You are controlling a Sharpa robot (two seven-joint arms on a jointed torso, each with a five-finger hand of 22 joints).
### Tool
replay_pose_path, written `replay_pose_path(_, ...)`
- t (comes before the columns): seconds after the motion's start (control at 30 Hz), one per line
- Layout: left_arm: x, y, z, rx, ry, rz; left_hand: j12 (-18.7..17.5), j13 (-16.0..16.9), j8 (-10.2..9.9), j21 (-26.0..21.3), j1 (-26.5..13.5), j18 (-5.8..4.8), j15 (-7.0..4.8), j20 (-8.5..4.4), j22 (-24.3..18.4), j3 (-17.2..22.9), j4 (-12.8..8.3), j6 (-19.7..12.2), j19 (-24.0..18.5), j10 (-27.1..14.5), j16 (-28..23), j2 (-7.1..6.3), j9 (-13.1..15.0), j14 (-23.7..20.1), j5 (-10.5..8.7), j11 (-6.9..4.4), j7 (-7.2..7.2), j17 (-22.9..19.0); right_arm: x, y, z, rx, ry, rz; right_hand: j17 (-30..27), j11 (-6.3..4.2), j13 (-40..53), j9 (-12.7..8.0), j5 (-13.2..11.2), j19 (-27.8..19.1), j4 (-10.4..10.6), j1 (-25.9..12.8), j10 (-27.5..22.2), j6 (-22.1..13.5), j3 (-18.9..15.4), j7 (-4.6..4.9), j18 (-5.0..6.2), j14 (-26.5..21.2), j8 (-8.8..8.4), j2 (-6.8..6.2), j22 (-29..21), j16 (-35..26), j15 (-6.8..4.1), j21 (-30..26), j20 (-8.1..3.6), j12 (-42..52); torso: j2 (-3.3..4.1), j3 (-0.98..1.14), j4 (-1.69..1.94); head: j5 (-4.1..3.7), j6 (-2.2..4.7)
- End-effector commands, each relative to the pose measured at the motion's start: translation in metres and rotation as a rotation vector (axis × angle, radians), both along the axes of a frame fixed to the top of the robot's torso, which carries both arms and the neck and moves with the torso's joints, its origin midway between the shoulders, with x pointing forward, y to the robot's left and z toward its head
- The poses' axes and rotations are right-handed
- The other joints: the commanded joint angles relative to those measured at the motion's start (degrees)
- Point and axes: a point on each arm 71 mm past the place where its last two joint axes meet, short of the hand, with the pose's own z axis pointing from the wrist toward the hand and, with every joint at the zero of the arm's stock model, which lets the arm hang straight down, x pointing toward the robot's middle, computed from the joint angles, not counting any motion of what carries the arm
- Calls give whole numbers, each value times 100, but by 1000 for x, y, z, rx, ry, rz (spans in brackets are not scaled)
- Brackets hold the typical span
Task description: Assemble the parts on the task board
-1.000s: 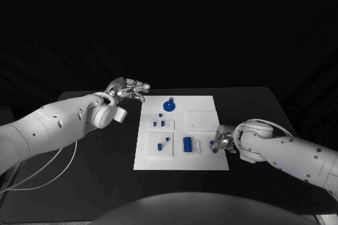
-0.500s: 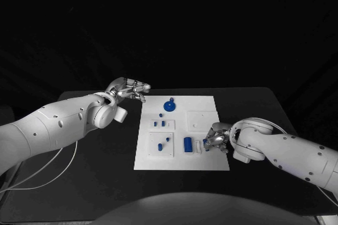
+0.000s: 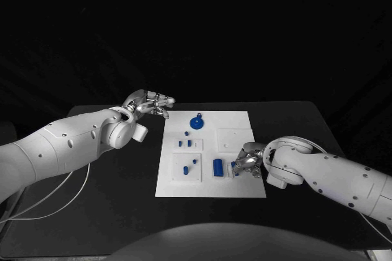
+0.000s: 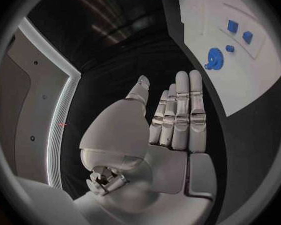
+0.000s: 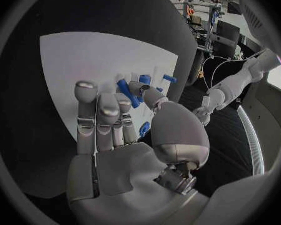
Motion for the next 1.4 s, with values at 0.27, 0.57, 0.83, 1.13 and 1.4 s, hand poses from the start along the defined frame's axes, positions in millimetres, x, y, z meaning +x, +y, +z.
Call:
replay_pose_path(0.27,0,-3,1,-8,-1,-16,11,4,31,2,-21,23,10,26,9,-8,-21,-19,-7,-40,30,56,3,-17,-21,17,6,-4,-2,-2,-8,-71,32,21,-17,-29,-24,35,-959,296,158,-9,6,91,-493,-101,21,26,12,155,403,-17,-3,-79,30,1,1,4,-6,21,0)
replay_pose_path(0.57,-1,-3,1,-9,0,-19,11,4,31,2,-21,23,10,26,9,-8,-21,-19,-7,-40,30,56,3,-17,-21,17,6,-4,-1,5,-8,-51,9,19,-30,-41,-28,-130,-2202,307,411,-11,46,187,-793,-153,4,31,8,242,377,-28,-9,-89,21,34,2,6,-4,27,0)
replay_pose_path(0.83,-1,-3,1,-9,1,-18,11,4,33,2,-21,24,11,28,10,-7,-14,-14,-8,-47,31,58,3,-18,-21,19,11,-4,0,9,-7,-37,-4,17,-29,-43,-27,-223,-2711,309,580,-15,66,247,-931,-165,0,34,11,260,363,-24,-12,-74,16,55,2,3,-4,40,0)
replay_pose_path(1.13,-1,-2,1,-9,1,-18,11,4,33,2,-21,24,11,28,10,-7,-14,-14,-8,-47,31,58,3,-18,-21,19,11,-4,1,10,-9,-38,3,21,-34,-44,-33,-260,-2870,307,676,-37,65,291,-1002,-172,-3,31,11,257,353,-31,-14,-72,14,50,5,2,-6,38,0)
replay_pose_path(1.4,-1,-2,1,-8,2,-18,11,4,33,2,-21,24,11,28,10,-7,-14,-14,-8,-47,31,58,3,-18,-21,19,11,-4,2,11,-10,-35,1,18,-30,-37,-32,-257,-3250,306,857,-194,76,332,-1177,-167,-4,30,16,246,345,-31,-16,-73,9,55,4,4,-5,37,0)
